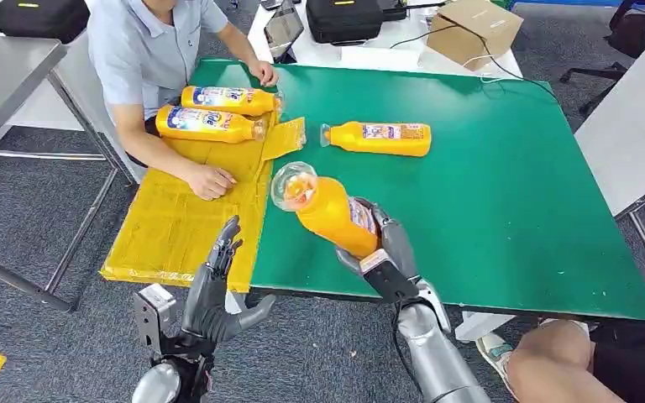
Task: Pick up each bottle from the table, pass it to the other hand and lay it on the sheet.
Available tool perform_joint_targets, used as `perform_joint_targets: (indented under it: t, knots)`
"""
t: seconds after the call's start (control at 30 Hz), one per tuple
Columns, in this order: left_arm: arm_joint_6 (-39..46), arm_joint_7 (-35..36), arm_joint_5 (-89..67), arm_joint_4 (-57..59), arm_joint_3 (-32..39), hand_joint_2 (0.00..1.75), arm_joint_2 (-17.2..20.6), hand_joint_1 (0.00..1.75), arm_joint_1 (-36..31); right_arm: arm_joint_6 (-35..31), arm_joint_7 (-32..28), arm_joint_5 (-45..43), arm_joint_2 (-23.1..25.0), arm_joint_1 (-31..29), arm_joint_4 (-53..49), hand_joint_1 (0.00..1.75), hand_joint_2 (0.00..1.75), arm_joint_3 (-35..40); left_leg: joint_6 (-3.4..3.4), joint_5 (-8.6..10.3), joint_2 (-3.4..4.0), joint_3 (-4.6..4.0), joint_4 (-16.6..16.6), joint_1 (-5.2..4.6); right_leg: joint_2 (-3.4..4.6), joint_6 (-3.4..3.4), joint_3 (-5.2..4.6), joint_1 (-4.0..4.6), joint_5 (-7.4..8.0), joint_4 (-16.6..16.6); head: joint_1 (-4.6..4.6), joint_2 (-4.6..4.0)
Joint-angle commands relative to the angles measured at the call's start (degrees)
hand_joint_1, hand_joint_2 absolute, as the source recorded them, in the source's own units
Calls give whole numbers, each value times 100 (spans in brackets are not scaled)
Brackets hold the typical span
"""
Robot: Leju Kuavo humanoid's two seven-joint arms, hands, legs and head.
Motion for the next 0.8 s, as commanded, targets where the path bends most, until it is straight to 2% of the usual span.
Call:
perform_joint_targets:
  t: [0.03, 0.33, 0.43, 0.53, 0.8]
  knots:
    - [-304, 54, 501, 948, -119, 175, -157, 0, -737, -62, 184, 303, -209, -56, -7, 175, 175, 791, -3, -1, -7, 14, -5, 0, -13, -6, 17, 1, -4, -6, 0, 0]
    - [-293, 47, 489, 949, -169, 175, -80, 0, -774, -13, 187, 261, -194, 25, 24, 175, 175, 829, -5, -3, -3, 13, -5, -2, -9, -8, 16, 0, -5, -5, 0, 0]
    - [-293, 47, 489, 949, -169, 175, -80, 0, -774, -13, 187, 261, -194, 25, 24, 175, 175, 829, -15, -17, -3, 48, -5, 3, -20, -23, 51, 8, -21, -5, 0, 0]
    - [-293, 47, 489, 949, -169, 175, -80, 0, -774, -13, 187, 261, -194, 25, 24, 175, 175, 829, -4, -3, -1, 12, -4, -1, -7, -7, 14, 1, -4, -5, 0, 0]
    - [-273, 44, 540, 897, -161, 175, -81, 0, -704, 2, 143, 251, -129, 0, 173, 175, 175, 885, -4, -5, 2, 15, -4, 1, -6, -8, 18, 3, -5, -6, 2, 0]
